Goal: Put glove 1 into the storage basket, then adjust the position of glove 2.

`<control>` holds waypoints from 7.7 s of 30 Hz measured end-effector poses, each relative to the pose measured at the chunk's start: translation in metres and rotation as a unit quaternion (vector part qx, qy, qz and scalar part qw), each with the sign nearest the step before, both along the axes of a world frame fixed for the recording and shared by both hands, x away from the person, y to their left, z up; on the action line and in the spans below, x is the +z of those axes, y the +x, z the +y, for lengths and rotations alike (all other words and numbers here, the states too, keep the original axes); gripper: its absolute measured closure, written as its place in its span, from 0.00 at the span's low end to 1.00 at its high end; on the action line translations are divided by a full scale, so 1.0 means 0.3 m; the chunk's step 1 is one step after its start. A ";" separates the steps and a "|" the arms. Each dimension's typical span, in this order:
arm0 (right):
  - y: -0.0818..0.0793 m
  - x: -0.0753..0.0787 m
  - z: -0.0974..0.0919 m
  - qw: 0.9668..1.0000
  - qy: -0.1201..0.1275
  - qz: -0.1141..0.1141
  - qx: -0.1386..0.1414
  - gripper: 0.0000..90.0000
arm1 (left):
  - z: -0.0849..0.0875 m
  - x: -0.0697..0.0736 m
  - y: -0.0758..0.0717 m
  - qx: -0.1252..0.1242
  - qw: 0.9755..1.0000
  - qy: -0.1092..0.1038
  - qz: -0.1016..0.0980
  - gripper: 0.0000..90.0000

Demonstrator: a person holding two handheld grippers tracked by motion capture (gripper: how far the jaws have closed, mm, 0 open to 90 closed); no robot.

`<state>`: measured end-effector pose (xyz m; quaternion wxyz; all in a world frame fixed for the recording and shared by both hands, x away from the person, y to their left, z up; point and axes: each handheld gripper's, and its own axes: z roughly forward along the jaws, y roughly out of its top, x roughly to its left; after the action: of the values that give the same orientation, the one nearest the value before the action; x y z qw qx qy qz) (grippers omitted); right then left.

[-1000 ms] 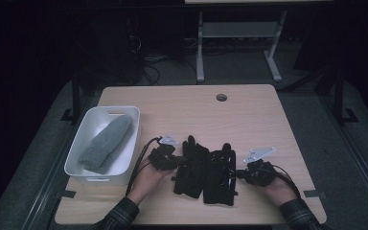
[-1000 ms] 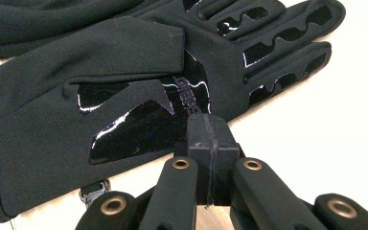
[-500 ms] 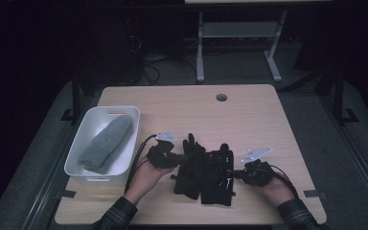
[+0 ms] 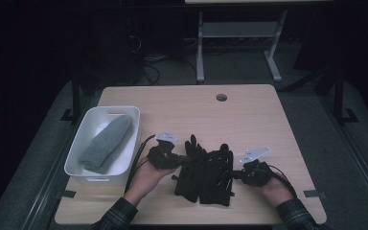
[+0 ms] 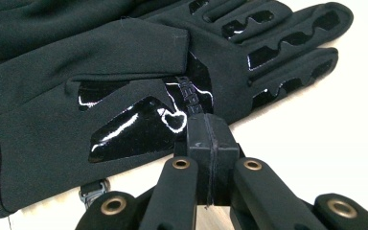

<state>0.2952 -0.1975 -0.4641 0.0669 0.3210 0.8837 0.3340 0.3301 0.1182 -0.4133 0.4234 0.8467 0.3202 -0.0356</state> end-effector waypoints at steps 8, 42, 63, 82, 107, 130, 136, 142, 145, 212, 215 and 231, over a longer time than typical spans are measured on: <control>-0.002 -0.001 0.049 1.000 0.003 -0.002 0.014 1.00 | -0.033 0.021 0.008 -0.010 1.000 -0.014 -0.004 0.92; -0.007 0.005 0.075 1.000 0.008 -0.009 0.026 1.00 | -0.237 -0.028 -0.009 -0.066 0.997 -0.037 -0.012 0.82; -0.023 0.043 0.017 0.999 0.028 -0.021 0.003 0.98 | -0.140 -0.075 -0.125 -0.081 0.996 0.018 -0.013 0.99; -0.003 0.023 -0.047 0.997 0.008 -0.044 -0.067 0.36 | -0.143 -0.118 -0.164 -0.100 0.991 0.081 -0.026 0.99; 0.013 0.009 -0.134 0.991 -0.001 -0.049 -0.125 0.27 | -0.033 -0.057 -0.106 -0.079 0.992 0.092 -0.033 0.70; 0.034 -0.035 -0.176 0.991 -0.010 -0.042 -0.130 0.20 | -0.144 -0.124 0.040 -0.078 0.990 0.111 -0.029 0.15; 0.034 -0.042 -0.178 0.990 0.000 -0.045 -0.132 0.19 | -0.152 -0.142 0.040 -0.086 0.987 0.133 -0.032 0.15; 0.037 -0.046 -0.179 0.990 0.003 -0.052 -0.130 0.17 | -0.159 -0.155 0.037 -0.090 0.985 0.142 -0.041 0.14; 0.037 -0.047 -0.179 0.990 0.004 -0.053 -0.130 0.17 | -0.166 -0.160 0.026 -0.088 0.984 0.145 -0.057 0.15; 0.034 -0.061 -0.174 0.988 0.017 -0.062 -0.142 0.13 | 0.180 0.302 0.057 -0.015 0.994 0.091 -0.052 0.78; 0.033 -0.061 -0.174 0.988 0.017 -0.062 -0.142 0.12 | 0.219 0.319 0.064 -0.001 0.995 0.087 -0.053 0.79; 0.035 -0.062 -0.174 0.988 0.017 -0.064 -0.139 0.12 | 0.436 0.364 0.087 0.068 0.992 0.095 -0.056 0.78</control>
<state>0.3056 -0.2496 -0.4826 0.1638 0.4201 0.8186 0.3558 0.3561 0.2490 -0.3042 0.3599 0.8599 0.3549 0.0718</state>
